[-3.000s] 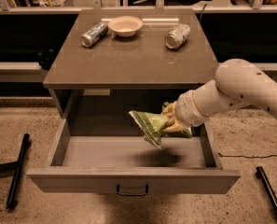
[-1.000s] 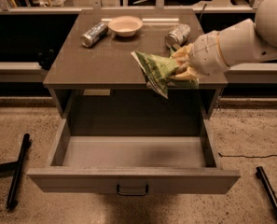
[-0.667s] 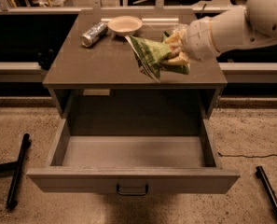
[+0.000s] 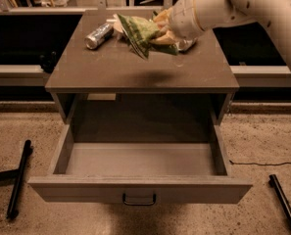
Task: Pick green jalapeno chip bag from top drawer and place on counter
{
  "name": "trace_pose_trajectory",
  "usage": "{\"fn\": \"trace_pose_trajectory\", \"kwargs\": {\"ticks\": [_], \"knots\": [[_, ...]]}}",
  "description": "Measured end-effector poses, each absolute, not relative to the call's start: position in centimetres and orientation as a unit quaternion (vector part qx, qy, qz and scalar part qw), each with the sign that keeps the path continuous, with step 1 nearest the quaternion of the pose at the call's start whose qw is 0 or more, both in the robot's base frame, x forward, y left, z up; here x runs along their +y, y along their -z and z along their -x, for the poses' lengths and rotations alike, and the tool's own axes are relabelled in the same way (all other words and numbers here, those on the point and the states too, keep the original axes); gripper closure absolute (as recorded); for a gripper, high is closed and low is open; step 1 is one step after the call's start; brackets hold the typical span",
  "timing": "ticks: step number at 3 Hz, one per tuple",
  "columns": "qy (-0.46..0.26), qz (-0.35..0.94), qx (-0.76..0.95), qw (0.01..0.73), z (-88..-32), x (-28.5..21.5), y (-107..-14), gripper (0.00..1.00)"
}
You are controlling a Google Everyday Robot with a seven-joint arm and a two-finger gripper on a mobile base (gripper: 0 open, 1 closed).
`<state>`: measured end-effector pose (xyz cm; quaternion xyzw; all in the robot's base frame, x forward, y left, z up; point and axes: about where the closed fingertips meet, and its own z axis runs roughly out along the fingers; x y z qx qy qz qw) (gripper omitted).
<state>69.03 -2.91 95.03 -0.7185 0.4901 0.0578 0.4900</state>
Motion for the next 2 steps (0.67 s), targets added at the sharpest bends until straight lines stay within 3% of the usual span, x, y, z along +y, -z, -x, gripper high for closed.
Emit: {"fn": "trace_pose_trajectory", "kwargs": {"ticks": [2], "knots": [[-0.076,0.723,0.493,0.478,-73.4,1.0,-93.4,1.00]]}}
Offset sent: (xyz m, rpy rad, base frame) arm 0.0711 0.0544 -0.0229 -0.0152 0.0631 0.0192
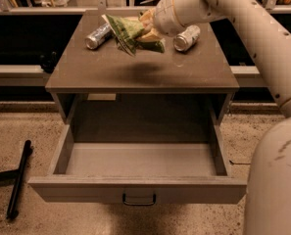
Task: Pick green jalapeno chip bag from top drawer and place on counter
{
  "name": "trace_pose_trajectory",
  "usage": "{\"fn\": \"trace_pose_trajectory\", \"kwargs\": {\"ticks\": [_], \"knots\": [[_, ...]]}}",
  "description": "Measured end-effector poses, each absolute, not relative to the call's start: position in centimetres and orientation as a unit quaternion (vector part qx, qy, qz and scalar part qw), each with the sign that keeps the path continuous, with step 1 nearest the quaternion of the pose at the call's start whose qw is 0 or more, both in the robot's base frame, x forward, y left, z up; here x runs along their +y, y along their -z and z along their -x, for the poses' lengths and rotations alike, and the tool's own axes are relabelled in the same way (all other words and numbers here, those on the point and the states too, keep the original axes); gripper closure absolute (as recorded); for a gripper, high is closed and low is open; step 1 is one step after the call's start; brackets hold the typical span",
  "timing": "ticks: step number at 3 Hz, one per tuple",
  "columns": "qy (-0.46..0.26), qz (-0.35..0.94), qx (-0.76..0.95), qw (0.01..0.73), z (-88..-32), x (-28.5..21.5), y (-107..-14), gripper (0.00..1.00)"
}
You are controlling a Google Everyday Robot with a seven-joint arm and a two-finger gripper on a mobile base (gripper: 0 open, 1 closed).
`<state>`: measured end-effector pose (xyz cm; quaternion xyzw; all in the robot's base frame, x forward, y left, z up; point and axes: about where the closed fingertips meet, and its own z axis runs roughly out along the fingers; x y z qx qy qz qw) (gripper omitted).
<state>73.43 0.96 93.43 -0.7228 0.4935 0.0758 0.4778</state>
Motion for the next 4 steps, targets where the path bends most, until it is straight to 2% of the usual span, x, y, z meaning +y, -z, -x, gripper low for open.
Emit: {"fn": "trace_pose_trajectory", "kwargs": {"ticks": [1,2,4], "knots": [[-0.084,0.728,0.491,0.472,-75.1,2.7,-92.6,1.00],[-0.090,0.730,0.491,0.467,-76.2,4.1,-92.2,0.86],[-0.092,0.736,0.493,0.455,-77.2,5.8,-92.0,0.39]]}}
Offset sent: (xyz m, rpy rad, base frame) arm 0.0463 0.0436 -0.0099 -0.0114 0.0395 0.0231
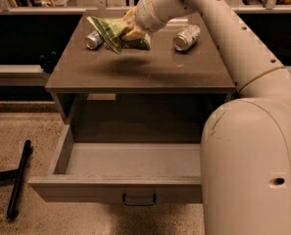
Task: Pick green jalapeno chip bag from top drawer and place on counter
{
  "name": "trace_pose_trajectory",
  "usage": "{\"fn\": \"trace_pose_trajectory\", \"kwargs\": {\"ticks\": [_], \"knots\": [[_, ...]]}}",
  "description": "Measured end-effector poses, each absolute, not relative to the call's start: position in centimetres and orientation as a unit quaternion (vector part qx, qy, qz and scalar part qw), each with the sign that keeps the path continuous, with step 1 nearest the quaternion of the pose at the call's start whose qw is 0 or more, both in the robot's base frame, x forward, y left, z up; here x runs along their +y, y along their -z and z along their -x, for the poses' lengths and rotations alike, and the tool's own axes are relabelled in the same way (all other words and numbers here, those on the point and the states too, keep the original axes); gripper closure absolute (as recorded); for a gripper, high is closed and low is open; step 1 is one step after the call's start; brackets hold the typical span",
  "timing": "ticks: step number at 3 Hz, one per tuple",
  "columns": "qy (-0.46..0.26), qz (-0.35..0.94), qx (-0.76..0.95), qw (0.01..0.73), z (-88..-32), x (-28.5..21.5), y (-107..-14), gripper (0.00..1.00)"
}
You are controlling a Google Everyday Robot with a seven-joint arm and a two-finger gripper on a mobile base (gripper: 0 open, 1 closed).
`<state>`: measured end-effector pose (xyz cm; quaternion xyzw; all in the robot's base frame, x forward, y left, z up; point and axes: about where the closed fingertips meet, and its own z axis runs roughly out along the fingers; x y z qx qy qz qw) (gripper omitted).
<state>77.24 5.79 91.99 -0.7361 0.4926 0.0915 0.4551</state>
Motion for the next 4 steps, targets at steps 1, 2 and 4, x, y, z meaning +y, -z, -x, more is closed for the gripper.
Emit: {"fn": "trace_pose_trajectory", "kwargs": {"ticks": [1,2,4], "knots": [[-0.091,0.737,0.495,0.452,-77.5,5.9,-91.9,0.16],[-0.088,0.731,0.501,0.454,-77.5,4.9,-92.1,0.00],[-0.076,0.683,0.534,0.492,-75.1,-3.9,-94.8,0.00]]}}
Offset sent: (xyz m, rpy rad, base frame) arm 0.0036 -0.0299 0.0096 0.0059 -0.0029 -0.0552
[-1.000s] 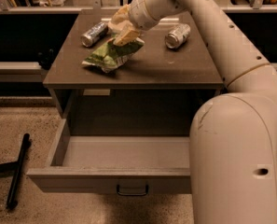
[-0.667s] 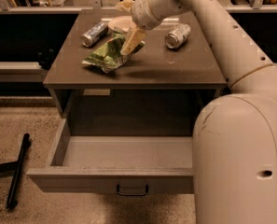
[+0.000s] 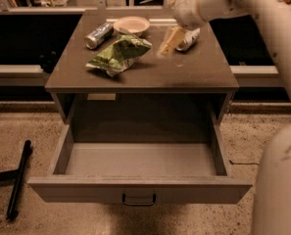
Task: Pick green jalapeno chip bag from top drawer and place on counter
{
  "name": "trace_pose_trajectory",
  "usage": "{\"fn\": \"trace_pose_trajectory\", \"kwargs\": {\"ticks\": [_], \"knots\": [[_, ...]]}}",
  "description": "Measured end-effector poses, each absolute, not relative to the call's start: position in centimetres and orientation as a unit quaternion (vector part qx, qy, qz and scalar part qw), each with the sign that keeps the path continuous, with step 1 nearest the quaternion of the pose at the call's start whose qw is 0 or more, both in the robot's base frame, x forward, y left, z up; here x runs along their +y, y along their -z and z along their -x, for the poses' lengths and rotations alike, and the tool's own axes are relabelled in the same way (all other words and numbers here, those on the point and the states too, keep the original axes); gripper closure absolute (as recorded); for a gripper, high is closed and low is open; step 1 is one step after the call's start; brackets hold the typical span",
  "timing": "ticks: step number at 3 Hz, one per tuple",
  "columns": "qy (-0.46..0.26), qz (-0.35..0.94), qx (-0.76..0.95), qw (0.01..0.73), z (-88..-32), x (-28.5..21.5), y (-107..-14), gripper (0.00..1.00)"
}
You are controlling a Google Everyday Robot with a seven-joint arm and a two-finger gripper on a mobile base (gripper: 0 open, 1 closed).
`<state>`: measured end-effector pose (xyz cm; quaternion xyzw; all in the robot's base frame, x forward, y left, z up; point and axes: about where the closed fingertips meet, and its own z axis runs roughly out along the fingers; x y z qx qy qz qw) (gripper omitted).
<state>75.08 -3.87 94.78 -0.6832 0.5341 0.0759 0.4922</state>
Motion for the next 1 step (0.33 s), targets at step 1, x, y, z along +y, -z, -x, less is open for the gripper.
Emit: {"fn": "trace_pose_trajectory", "kwargs": {"ticks": [1], "knots": [[-0.087,0.652,0.549,0.516,-72.69,-8.83,-94.96,0.00]]}}
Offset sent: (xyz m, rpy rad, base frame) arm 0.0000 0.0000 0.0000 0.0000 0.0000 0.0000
